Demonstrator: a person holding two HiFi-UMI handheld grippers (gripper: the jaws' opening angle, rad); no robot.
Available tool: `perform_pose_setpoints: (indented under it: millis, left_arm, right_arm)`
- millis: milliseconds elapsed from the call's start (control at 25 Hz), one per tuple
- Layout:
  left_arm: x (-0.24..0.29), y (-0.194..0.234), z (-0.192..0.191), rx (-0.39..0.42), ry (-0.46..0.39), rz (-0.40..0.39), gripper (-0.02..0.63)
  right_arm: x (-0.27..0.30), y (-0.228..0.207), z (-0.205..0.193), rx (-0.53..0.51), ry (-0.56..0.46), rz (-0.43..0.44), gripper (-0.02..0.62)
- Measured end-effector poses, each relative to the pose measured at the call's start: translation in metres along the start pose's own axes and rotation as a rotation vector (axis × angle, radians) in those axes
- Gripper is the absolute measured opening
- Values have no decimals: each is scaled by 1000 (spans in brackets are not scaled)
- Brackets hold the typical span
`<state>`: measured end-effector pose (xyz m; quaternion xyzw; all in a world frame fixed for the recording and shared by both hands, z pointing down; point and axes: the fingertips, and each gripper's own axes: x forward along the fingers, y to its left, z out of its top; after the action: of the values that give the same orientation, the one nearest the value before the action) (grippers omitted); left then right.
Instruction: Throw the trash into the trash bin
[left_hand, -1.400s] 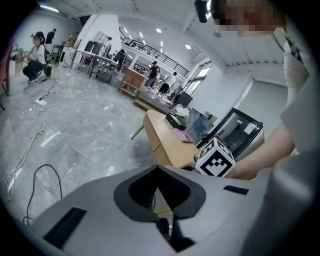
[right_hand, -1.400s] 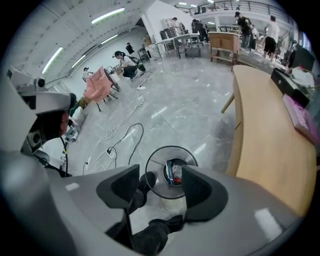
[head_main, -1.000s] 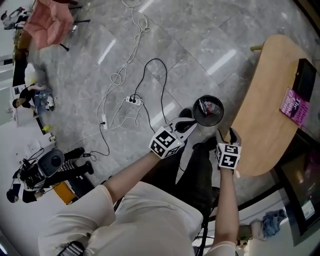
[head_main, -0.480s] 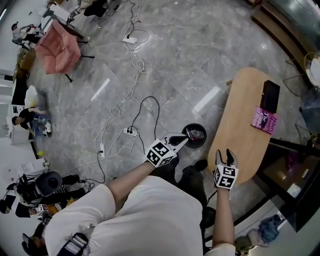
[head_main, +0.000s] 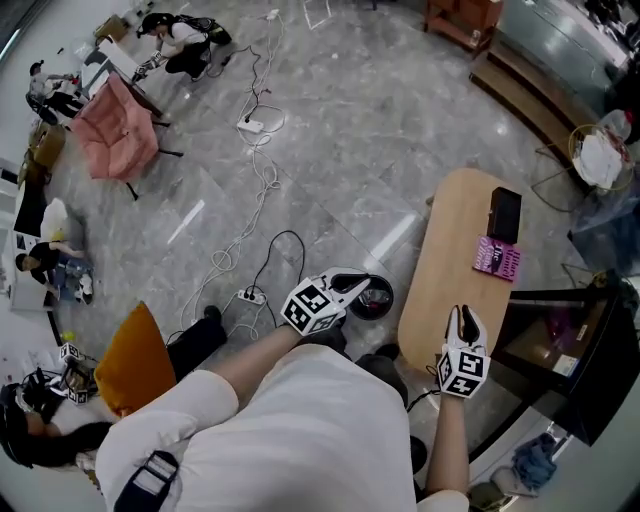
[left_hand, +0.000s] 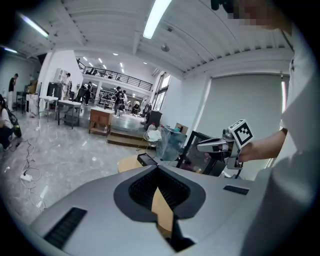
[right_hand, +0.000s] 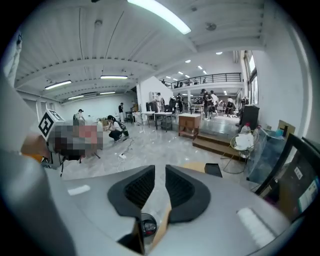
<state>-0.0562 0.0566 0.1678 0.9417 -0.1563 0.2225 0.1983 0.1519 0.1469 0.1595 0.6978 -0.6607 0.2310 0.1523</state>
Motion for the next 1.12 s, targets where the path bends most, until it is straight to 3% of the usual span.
perform_pose_setpoints:
  millis: [200, 520, 1120]
  left_arm:
    - [-16, -5, 58, 40, -69, 6, 6]
    - [-39, -27, 114, 105, -144, -1, 6]
    - [-54, -59, 179, 154, -244, -63, 6]
  right_arm:
    - [-38, -15, 47, 9, -101, -46, 50]
    - [-87, -30, 88, 63, -204, -76, 23]
    - [-144, -38, 146, -28, -316, -104, 11]
